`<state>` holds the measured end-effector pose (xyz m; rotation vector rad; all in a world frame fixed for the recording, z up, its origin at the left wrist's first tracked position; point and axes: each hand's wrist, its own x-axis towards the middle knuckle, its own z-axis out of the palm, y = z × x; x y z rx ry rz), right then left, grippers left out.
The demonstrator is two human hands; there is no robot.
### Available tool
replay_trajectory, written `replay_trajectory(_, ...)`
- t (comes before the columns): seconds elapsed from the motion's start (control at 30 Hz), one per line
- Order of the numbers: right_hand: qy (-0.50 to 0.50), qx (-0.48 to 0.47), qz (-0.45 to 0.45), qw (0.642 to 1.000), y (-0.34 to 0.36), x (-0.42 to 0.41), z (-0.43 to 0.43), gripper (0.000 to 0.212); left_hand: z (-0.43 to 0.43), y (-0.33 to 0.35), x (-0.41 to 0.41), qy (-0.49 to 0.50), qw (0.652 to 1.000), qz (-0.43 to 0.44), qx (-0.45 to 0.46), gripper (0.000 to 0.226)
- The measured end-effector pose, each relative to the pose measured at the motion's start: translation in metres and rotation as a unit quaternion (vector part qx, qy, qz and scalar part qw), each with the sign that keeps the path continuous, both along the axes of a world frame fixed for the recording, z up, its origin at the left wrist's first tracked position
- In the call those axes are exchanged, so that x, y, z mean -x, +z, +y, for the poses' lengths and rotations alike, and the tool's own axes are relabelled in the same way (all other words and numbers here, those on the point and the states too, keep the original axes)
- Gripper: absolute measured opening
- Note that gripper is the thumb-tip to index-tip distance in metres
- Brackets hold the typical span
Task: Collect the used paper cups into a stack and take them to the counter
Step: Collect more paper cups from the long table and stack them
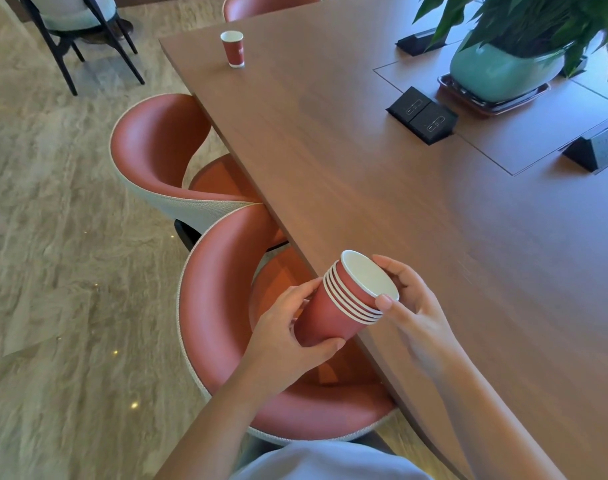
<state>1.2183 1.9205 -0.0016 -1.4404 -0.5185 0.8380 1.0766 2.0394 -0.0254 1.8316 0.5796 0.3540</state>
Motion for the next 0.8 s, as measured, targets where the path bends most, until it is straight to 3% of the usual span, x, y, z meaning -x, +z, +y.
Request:
replay_trajectory(0.4, 0.034, 0.032, -0.004, 0.999, -0.006, -0.006, -0.004, 0.086, -0.012, -0.005, -0.007, 0.032, 0.999, 0.008, 0.000, 0.065)
replay_trajectory(0.57, 0.057, 0.034, -0.031, 0.997, -0.013, -0.024, -0.008, 0.049, -0.019, -0.011, -0.017, 0.047, 0.998, 0.027, 0.007, 0.066)
replay_trajectory(0.8, 0.097, 0.074, -0.127, 0.984, -0.010, -0.041, -0.002, 0.039, -0.022, -0.020, -0.021, 0.124, 0.991, 0.008, 0.042, 0.066)
